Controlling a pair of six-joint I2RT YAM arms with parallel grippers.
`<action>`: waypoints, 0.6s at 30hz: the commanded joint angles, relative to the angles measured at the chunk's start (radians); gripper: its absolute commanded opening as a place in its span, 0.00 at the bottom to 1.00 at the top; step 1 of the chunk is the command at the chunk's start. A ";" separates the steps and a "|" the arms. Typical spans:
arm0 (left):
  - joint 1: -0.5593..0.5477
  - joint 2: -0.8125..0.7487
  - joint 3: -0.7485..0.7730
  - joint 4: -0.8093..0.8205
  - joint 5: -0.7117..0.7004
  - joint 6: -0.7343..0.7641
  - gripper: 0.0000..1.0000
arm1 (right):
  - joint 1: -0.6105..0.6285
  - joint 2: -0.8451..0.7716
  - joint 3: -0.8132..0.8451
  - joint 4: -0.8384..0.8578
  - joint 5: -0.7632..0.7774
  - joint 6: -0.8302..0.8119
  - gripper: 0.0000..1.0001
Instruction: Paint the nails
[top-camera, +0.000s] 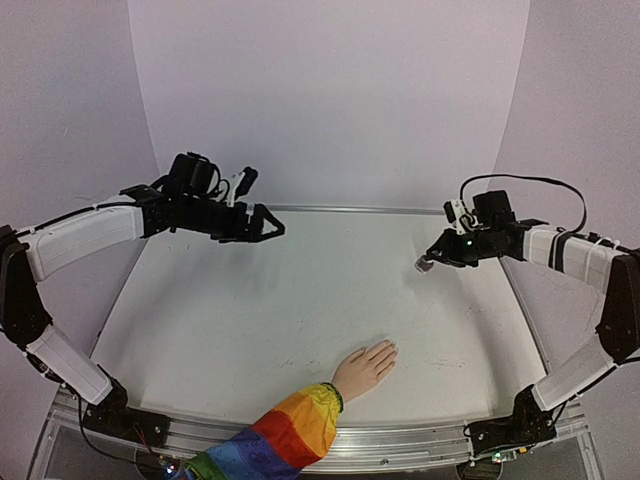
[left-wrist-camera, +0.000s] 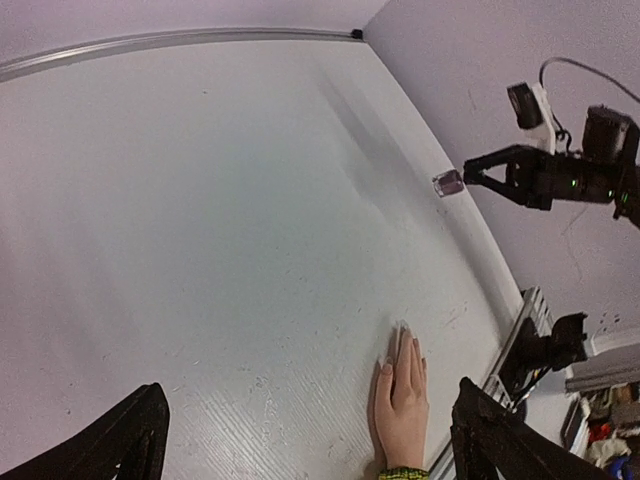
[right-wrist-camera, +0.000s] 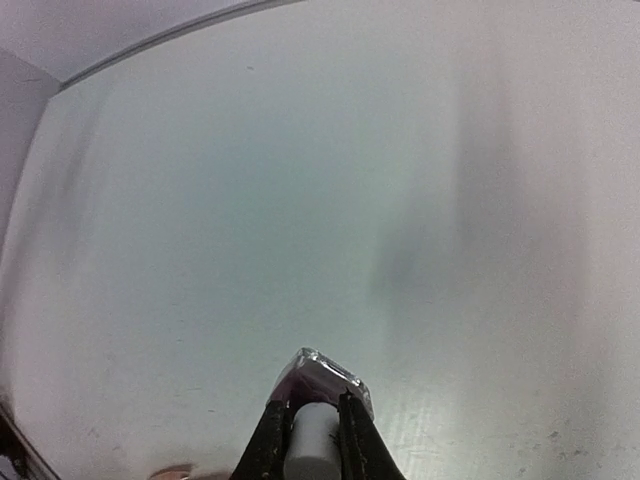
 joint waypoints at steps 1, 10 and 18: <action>-0.154 0.012 0.073 0.081 -0.173 0.166 0.99 | 0.090 -0.077 -0.040 0.178 -0.249 0.067 0.00; -0.301 0.101 0.059 0.163 -0.040 0.382 0.98 | 0.288 -0.041 0.070 0.197 -0.324 0.078 0.00; -0.341 0.128 0.050 0.172 -0.006 0.443 0.88 | 0.364 -0.007 0.128 0.203 -0.397 0.089 0.00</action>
